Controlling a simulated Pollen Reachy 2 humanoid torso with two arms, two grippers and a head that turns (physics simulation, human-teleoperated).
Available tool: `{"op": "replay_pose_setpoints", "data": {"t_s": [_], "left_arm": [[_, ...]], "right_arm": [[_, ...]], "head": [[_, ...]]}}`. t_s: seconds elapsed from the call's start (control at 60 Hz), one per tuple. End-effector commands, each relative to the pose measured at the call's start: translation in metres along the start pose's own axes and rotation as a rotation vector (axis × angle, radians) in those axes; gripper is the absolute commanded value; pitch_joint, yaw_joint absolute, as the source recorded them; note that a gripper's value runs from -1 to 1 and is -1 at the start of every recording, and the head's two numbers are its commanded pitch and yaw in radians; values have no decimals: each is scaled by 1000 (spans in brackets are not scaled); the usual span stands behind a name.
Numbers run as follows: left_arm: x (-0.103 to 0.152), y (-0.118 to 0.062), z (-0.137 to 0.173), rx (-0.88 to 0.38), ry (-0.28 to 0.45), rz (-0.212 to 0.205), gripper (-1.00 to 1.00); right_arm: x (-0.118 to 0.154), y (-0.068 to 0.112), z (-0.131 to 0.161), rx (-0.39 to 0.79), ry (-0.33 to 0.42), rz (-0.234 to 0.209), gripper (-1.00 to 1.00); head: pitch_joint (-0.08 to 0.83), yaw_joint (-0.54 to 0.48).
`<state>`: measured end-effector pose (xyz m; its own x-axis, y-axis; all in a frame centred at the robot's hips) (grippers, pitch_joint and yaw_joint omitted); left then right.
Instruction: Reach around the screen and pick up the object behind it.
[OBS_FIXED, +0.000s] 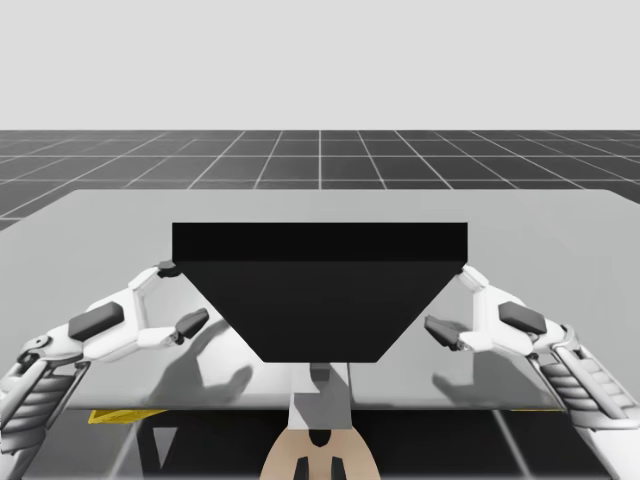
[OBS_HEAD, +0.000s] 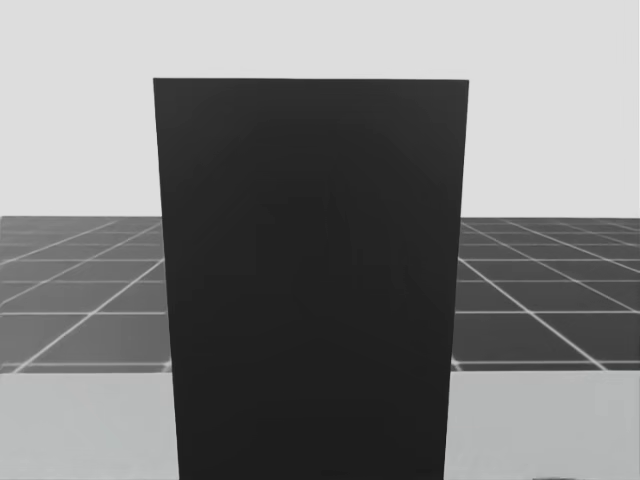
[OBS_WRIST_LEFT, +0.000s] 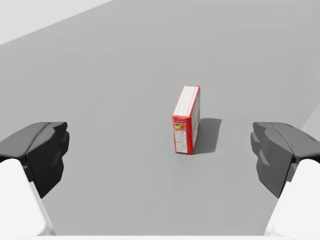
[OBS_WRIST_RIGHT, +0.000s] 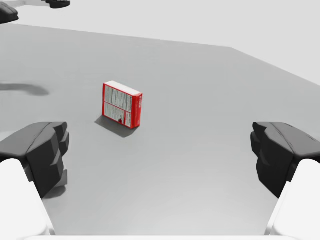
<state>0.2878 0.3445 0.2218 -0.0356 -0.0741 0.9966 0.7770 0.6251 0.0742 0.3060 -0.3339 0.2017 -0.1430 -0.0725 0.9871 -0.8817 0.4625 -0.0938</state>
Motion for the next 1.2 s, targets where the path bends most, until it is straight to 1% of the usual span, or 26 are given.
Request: {"op": "replay_pose_setpoints", "data": {"t_s": [0.017,0.033,0.25,0.383,0.433,0.45,0.6,0.683,0.733,0.833,0.867,0.917,0.933,1.0,1.15,1.2], "left_arm": [[2,-14,1,-114,35,-7,-1000],[1,-14,0,-110,36,-3,-1000],[-10,-11,-11,-112,64,0,-1000],[-11,-12,-19,-122,73,-2,-1000],[-11,-12,-23,-135,78,4,-1000],[-12,-12,-27,-141,84,7,-1000],[-17,-12,-47,-164,109,4,-1000],[-22,-7,-59,-168,128,-5,-1000],[-23,-4,-62,-170,133,-3,-1000],[-29,9,-71,-153,148,-1,-1000],[-31,14,-74,-157,150,14,-1000],[-33,17,-77,-155,153,16,-1000],[-35,20,-80,-159,156,25,-1000],[-40,25,-89,-156,170,36,-1000],[-47,27,-110,-193,182,63,-1000],[-49,27,-116,-204,189,59,-1000]], "right_arm": [[-3,9,-1,212,0,-84,-1000],[-4,9,-2,206,2,-74,-1000],[-7,9,-3,208,29,-81,-1000],[-17,9,-9,201,82,-71,-1000],[-19,10,-10,203,93,-71,-1000],[-20,10,-10,203,101,-62,-1000],[-19,11,-9,202,101,-59,-1000],[-19,11,-9,201,101,-58,-1000],[-19,11,-9,202,102,-57,-1000],[-19,12,-9,204,105,-52,-1000],[-19,12,-10,205,103,-50,-1000],[-19,12,-10,205,103,-50,-1000],[-19,13,-10,205,103,-49,-1000],[-19,13,-10,206,105,-48,-1000],[-19,14,-10,208,107,-45,-1000],[-19,14,-10,208,107,-44,-1000]], "head": [[27,-16],[27,-15],[33,-18],[38,-18],[38,-16],[39,-14],[46,-5],[50,0],[52,1],[57,6],[59,10],[60,12],[61,13],[62,16],[66,17],[67,17]]}}
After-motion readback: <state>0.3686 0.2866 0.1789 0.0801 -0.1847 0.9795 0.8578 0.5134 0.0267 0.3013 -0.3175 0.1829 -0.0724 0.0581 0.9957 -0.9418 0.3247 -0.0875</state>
